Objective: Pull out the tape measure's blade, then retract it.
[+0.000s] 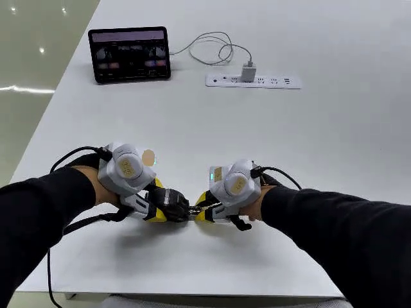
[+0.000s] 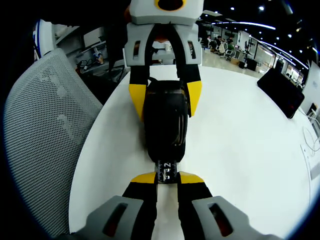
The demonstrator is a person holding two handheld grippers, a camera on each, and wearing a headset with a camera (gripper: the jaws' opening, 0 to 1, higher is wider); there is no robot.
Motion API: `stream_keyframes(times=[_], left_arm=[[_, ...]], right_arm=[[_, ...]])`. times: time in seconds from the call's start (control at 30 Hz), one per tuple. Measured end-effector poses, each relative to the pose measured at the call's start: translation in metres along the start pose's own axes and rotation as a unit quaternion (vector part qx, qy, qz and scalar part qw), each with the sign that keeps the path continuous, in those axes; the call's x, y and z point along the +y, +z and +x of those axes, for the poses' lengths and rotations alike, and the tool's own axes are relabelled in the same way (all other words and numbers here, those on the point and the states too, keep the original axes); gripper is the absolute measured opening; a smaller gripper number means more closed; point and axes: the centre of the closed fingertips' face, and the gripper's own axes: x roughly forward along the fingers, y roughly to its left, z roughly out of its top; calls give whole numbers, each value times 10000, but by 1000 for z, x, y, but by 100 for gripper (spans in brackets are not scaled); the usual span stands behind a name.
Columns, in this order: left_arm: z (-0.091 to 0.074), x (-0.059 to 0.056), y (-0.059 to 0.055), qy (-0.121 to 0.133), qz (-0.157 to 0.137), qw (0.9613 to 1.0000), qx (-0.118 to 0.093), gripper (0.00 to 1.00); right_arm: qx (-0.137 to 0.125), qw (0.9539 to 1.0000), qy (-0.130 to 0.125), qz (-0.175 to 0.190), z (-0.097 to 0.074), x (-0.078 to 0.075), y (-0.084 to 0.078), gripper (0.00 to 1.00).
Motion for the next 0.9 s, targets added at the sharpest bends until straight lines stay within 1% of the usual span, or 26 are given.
stream_keyframes(times=[0.63, 0.9], left_arm=[[-1, -2, 2, 13, -30, 10000, 4, 32], [-1, -2, 2, 13, 68, 10000, 8, 32]], right_arm=[[31, 10000, -21, 54, -6, -1, -6, 10], [29, 9999, -18, 113, -10, 1, -10, 10]])
